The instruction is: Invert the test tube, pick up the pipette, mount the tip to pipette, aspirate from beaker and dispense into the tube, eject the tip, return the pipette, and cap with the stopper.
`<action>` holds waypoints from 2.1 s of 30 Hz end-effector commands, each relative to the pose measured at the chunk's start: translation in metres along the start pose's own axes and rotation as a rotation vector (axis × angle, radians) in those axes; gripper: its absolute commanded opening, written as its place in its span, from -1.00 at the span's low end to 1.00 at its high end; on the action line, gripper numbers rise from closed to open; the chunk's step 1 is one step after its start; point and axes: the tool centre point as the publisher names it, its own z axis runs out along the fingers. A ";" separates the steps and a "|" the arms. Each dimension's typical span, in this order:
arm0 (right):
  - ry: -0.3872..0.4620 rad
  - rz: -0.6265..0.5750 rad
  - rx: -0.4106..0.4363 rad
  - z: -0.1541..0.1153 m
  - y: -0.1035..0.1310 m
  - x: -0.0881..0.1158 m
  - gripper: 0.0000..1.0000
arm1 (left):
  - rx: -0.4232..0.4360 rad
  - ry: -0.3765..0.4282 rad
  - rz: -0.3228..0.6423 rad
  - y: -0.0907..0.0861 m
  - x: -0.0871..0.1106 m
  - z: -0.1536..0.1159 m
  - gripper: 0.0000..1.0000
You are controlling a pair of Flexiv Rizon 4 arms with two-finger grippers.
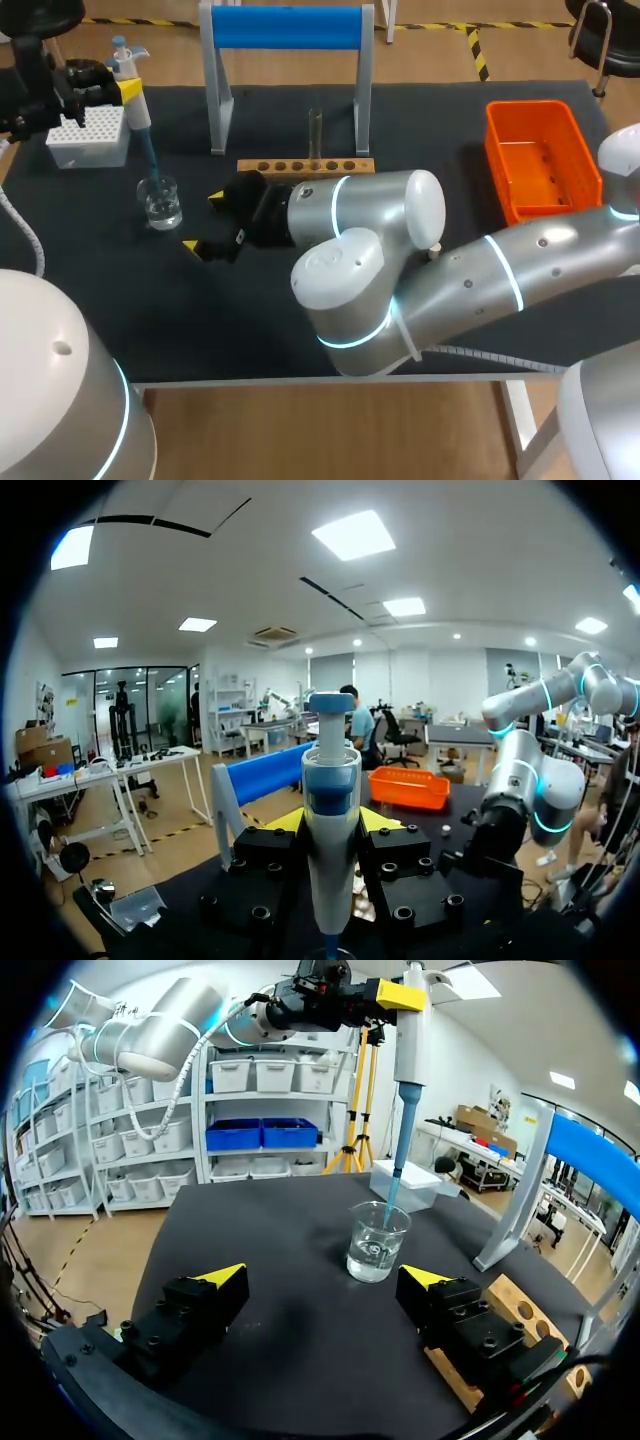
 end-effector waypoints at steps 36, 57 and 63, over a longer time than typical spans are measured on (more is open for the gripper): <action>0.001 0.000 0.003 -0.001 0.000 0.000 1.00 | -0.022 -0.001 0.020 0.029 -0.004 0.007 -1.00; 0.001 0.000 0.003 -0.001 0.000 0.000 1.00 | -0.025 -0.007 0.028 0.032 -0.006 0.005 -1.00; 0.001 0.000 0.003 -0.001 0.000 0.000 1.00 | -0.024 -0.005 0.033 0.033 -0.005 0.005 -1.00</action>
